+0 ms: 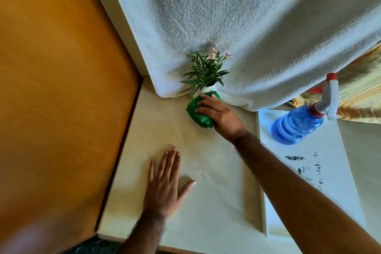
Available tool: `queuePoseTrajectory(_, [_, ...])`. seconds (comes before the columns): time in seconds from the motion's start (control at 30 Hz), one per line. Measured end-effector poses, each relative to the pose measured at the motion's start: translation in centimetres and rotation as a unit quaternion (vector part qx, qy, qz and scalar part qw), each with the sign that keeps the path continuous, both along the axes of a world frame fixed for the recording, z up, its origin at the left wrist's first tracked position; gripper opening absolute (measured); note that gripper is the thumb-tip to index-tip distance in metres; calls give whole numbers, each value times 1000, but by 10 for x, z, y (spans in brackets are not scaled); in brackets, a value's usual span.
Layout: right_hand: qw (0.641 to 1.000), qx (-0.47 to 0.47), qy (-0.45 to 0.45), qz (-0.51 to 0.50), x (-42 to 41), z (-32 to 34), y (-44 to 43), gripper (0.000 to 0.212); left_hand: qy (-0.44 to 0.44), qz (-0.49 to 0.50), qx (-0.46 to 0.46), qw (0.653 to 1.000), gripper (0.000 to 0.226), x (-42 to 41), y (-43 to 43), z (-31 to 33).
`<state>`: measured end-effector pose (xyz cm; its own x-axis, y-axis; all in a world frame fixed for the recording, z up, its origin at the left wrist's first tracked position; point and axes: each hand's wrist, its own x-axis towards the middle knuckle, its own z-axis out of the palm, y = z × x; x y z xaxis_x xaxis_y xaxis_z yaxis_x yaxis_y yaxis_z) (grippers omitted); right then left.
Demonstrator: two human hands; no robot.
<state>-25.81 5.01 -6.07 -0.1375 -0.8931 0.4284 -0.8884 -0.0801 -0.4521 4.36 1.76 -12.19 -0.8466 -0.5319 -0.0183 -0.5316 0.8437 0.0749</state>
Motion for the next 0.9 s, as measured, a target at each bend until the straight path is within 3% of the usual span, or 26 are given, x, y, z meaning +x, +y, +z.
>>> queuePoseTrajectory(0.43, [991,74,-109,-1,10,-26,10,29,16,-5,-1,1000,94,1,0,2])
queuePoseTrajectory(0.6, [998,25,-36,34,16,-10,8,47,11,-4,10,1000,96,2,-1,2])
queuePoseTrajectory(0.73, [997,1,17,79,13,11,-14,37,-6,0,16,1000,96,0,0,5])
queuePoseTrajectory(0.9, [992,55,25,112,5,10,-19,38,-6,2,16,1000,96,0,-1,3])
